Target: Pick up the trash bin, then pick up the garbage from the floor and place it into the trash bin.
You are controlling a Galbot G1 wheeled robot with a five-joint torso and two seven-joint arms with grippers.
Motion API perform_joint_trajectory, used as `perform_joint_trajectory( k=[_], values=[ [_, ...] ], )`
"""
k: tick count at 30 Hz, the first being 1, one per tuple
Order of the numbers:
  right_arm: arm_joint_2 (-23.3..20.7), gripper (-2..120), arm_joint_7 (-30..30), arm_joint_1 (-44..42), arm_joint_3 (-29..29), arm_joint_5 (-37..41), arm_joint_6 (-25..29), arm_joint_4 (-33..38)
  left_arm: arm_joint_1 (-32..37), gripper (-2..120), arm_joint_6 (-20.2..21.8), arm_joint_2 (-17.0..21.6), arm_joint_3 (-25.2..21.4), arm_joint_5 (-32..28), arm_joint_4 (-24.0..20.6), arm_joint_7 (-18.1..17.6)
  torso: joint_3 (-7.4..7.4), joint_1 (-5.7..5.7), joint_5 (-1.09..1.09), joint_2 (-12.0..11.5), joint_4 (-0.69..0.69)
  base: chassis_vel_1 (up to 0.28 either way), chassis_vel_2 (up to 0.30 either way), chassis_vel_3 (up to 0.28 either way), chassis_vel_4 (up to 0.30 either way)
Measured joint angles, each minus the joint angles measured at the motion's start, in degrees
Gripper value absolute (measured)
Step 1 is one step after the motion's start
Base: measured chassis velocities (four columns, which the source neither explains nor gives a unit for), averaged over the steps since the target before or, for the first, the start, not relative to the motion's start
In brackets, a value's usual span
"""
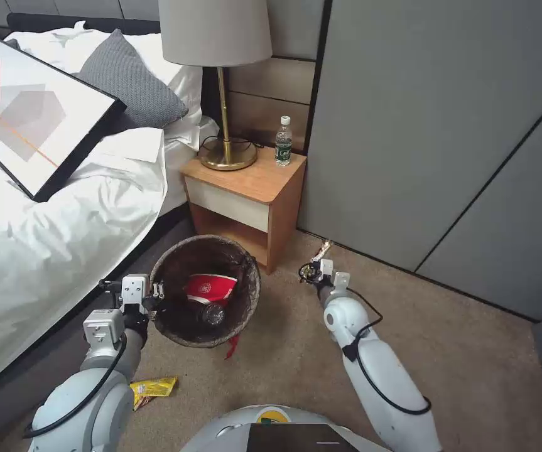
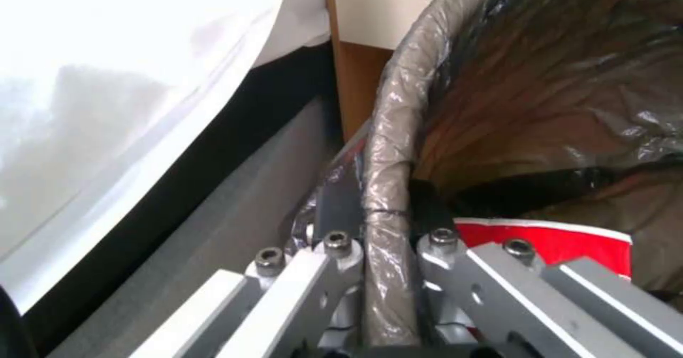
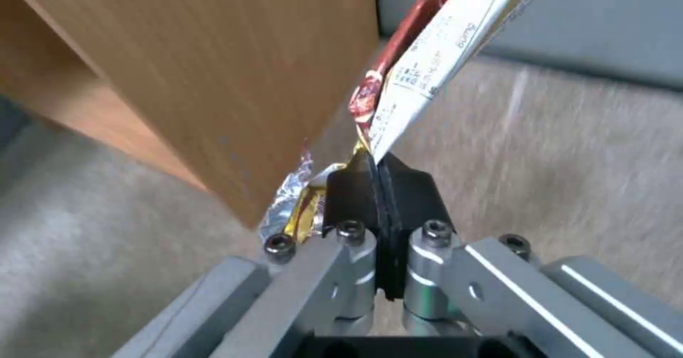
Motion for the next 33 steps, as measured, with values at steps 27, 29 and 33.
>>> perform_joint_trajectory(
  k=[27, 29, 33],
  values=[
    [-20.8, 0, -9.9, -14.1, 2.0, 8.4, 0.1, 44.8, 0.0, 3, 0.6, 1.7, -0.8, -1.5, 0.0, -0.1, 0.0, 0.0, -0.01, 0.0, 0.02, 0.0, 0.0, 0.0, 0.0],
    [-22.1, 0, -13.3, -11.6, 1.0, 9.6, 0.5, 45.4, -0.1, 3, 0.7, 1.8, -0.6, -1.5, 0.0, -0.2, 0.0, 0.0, -0.01, 0.0, 0.01, 0.0, 0.0, 0.0, 0.0],
    [-22.6, 0, -17.5, -7.4, -1.7, 9.9, 0.9, 44.9, -0.2, 3, 0.9, 2.0, -0.4, -1.5, 0.0, -0.2, 0.01, 0.0, 0.0, 0.0, 0.01, 0.0, 0.0, 0.0, 0.0]
  ],
)
